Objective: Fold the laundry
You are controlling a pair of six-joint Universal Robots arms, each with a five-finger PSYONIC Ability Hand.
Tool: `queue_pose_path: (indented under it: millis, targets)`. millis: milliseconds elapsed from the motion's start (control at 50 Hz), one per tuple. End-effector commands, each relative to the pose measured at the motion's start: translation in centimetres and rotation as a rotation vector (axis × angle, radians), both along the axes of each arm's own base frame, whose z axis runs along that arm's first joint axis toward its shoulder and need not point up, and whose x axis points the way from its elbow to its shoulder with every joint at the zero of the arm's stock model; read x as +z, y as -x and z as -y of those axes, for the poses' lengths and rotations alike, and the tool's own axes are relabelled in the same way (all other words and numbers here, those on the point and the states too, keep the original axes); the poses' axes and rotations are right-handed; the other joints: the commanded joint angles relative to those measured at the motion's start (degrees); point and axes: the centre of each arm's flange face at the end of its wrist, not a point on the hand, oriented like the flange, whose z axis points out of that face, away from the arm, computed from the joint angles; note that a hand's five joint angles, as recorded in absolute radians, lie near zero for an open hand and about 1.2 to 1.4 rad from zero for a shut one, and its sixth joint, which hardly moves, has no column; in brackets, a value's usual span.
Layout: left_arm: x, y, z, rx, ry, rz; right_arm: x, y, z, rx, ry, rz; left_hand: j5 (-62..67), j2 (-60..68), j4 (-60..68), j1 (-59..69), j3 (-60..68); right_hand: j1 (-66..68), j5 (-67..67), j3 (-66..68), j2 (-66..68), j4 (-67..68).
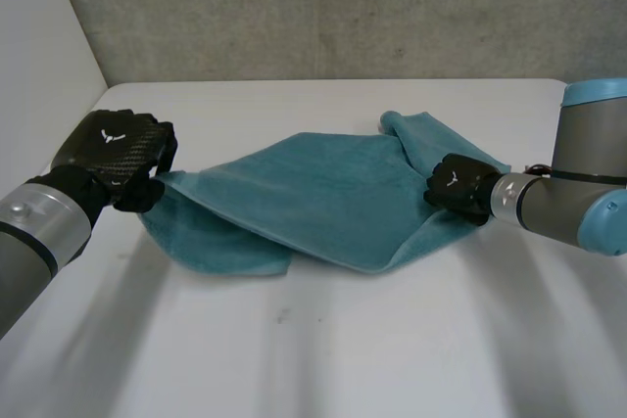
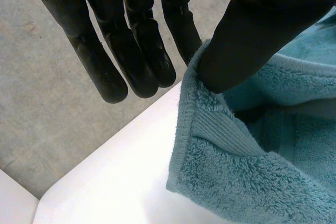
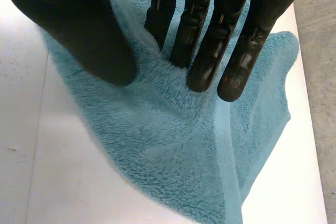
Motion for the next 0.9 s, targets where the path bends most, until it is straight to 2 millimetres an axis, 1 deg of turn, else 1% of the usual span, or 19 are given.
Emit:
queue_pose_path:
  millis: [20,60,100,180,200,260,300,340,420,480,500,560,600,640,720,760,860,880,900]
  targets:
    - [0.2,-0.4,0.4,0.016,0.007,-0.002,1.8,0.3,0.9,-0.053,0.029,0.042,14.43,11.41,11.49,15.51,11.64,33.65,27.3,26.35,25.74,26.36]
    - [0.4,-0.6,0.7,0.025,0.012,-0.004,2.3,0.4,1.0,-0.07,0.032,0.053,14.43,11.41,11.49,15.51,11.64,33.65,27.3,26.35,25.74,26.36]
    - [0.5,-0.7,0.9,0.031,0.018,-0.005,7.1,1.2,0.7,-0.156,0.069,0.15,14.43,11.41,11.49,15.51,11.64,33.65,27.3,26.35,25.74,26.36]
    - [2.2,-1.0,1.3,0.047,0.079,-0.023,12.5,3.2,-0.3,-0.27,0.078,0.314,14.43,11.41,11.49,15.51,11.64,33.65,27.3,26.35,25.74,26.36]
    - [2.6,-1.0,1.4,0.05,0.092,-0.027,14.5,4.3,-1.1,-0.319,0.077,0.383,14.43,11.41,11.49,15.51,11.64,33.65,27.3,26.35,25.74,26.36]
    - [4.4,-1.3,1.1,0.061,0.152,-0.04,18.2,6.0,-3.3,-0.379,0.108,0.476,14.43,11.41,11.49,15.51,11.64,33.65,27.3,26.35,25.74,26.36]
    - [4.9,-1.6,1.0,0.07,0.17,-0.043,18.9,6.2,-4.0,-0.385,0.117,0.483,14.43,11.41,11.49,15.51,11.64,33.65,27.3,26.35,25.74,26.36]
    - [5.4,-1.8,0.9,0.079,0.185,-0.046,20.3,7.4,-6.6,-0.422,0.129,0.472,14.43,11.41,11.49,15.51,11.64,33.65,27.3,26.35,25.74,26.36]
    - [5.0,-1.8,0.6,0.078,0.16,-0.041,19.8,8.8,-9.5,-0.478,0.034,0.414,14.43,11.41,11.49,15.51,11.64,33.65,27.3,26.35,25.74,26.36]
    - [4.1,-1.9,0.4,0.077,0.109,-0.026,17.5,9.1,-11.5,-0.482,-0.103,0.308,14.43,11.41,11.49,15.51,11.64,33.65,27.3,26.35,25.74,26.36]
    - [3.3,-2.0,0.2,0.079,0.065,-0.016,16.2,9.2,-12.3,-0.476,-0.155,0.248,14.43,11.41,11.49,15.51,11.64,33.65,27.3,26.35,25.74,26.36]
    - [1.5,-1.9,0.3,0.077,-0.018,0.004,14.5,9.1,-13.0,-0.447,-0.195,0.184,14.43,11.41,11.49,15.51,11.64,33.65,27.3,26.35,25.74,26.36]
    - [-0.7,-1.8,0.7,0.076,-0.11,0.029,12.8,8.8,-13.0,-0.431,-0.239,0.157,14.43,11.41,11.49,15.51,11.64,33.65,27.3,26.35,25.74,26.36]
    - [-2.0,-1.7,1.1,0.076,-0.16,0.046,11.5,8.6,-12.5,-0.428,-0.27,0.151,14.43,11.41,11.49,15.51,11.64,33.65,27.3,26.35,25.74,26.36]
    - [-4.9,-1.6,2.4,0.071,-0.24,0.089,8.2,7.3,-10.1,-0.419,-0.288,0.133,14.43,11.41,11.49,15.51,11.64,33.65,27.3,26.35,25.74,26.36]
    - [-5.7,-1.3,3.8,0.059,-0.235,0.12,7.7,7.0,-8.8,-0.44,-0.263,0.132,14.43,11.41,11.49,15.51,11.64,33.65,27.3,26.35,25.74,26.36]
    - [-5.2,-0.5,8.4,0.087,-0.103,0.165,7.7,6.4,-3.8,-0.521,-0.126,0.142,14.43,11.41,11.49,15.51,11.64,33.65,27.3,26.35,25.74,26.36]
    - [-4.7,-0.4,9.3,0.097,-0.07,0.165,8.1,6.2,-2.9,-0.529,-0.089,0.152,14.43,11.41,11.49,15.51,11.64,33.65,27.3,26.35,25.74,26.36]
    - [-3.1,-0.1,11.2,0.121,0.009,0.151,8.7,5.9,-2.0,-0.533,-0.048,0.163,14.43,11.41,11.49,15.51,11.64,33.65,27.3,26.35,25.74,26.36]
